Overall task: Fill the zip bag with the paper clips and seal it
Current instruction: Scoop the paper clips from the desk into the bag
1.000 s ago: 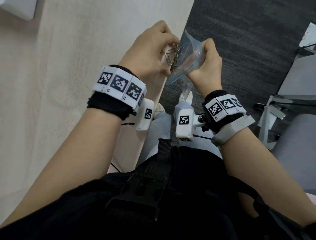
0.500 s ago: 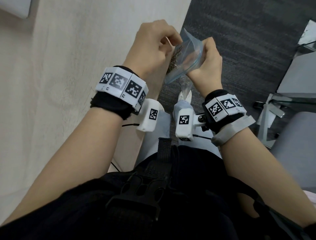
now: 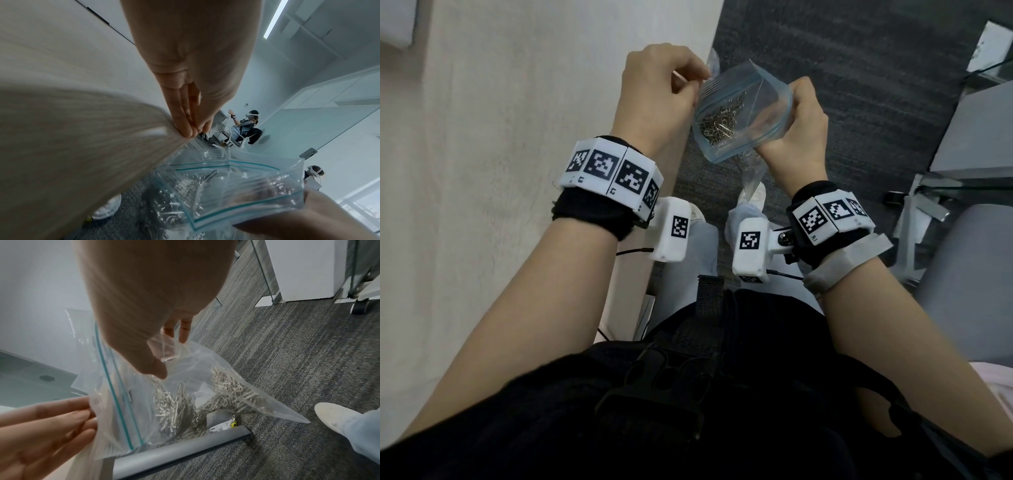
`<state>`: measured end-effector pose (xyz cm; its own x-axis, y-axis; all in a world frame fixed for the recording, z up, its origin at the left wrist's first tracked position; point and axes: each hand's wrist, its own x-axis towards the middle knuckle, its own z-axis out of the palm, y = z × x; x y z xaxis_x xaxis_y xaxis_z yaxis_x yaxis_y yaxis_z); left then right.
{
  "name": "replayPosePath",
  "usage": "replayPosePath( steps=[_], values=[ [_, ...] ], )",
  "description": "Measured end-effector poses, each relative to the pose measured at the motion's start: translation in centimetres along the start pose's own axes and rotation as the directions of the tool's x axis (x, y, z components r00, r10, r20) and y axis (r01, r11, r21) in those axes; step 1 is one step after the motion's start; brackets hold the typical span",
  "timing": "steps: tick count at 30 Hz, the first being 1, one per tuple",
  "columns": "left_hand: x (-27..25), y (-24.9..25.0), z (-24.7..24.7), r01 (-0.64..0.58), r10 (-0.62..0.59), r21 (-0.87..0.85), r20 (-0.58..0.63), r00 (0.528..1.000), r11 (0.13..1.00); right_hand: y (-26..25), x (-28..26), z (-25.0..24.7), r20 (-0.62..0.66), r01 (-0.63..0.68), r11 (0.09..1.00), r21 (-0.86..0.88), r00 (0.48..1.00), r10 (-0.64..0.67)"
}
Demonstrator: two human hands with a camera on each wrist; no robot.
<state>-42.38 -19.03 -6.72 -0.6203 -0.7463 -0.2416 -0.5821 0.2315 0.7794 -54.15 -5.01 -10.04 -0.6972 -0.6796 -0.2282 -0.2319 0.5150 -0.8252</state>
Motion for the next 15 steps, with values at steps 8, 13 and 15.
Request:
replayPosePath(
  steps=[8, 13, 15],
  values=[
    [-0.7, 2.2, 2.6, 0.109, -0.111, 0.080, 0.023, 0.994, 0.991, 0.5, -0.3, -4.0, -0.019, 0.027, 1.000, 0.006, 0.999, -0.027],
    [-1.3, 4.1, 4.3, 0.197, -0.226, 0.239, 0.102, 0.969, 0.951, 0.2, -0.1, -7.1, -0.020, 0.077, 0.996, 0.038, 0.997, -0.076],
    [-1.6, 5.3, 4.9, 0.266, -0.285, 0.138, 0.145, 0.947, 0.954, -0.3, -0.1, -8.4, 0.006, 0.094, 0.995, 0.040, 0.996, -0.094]
  ],
)
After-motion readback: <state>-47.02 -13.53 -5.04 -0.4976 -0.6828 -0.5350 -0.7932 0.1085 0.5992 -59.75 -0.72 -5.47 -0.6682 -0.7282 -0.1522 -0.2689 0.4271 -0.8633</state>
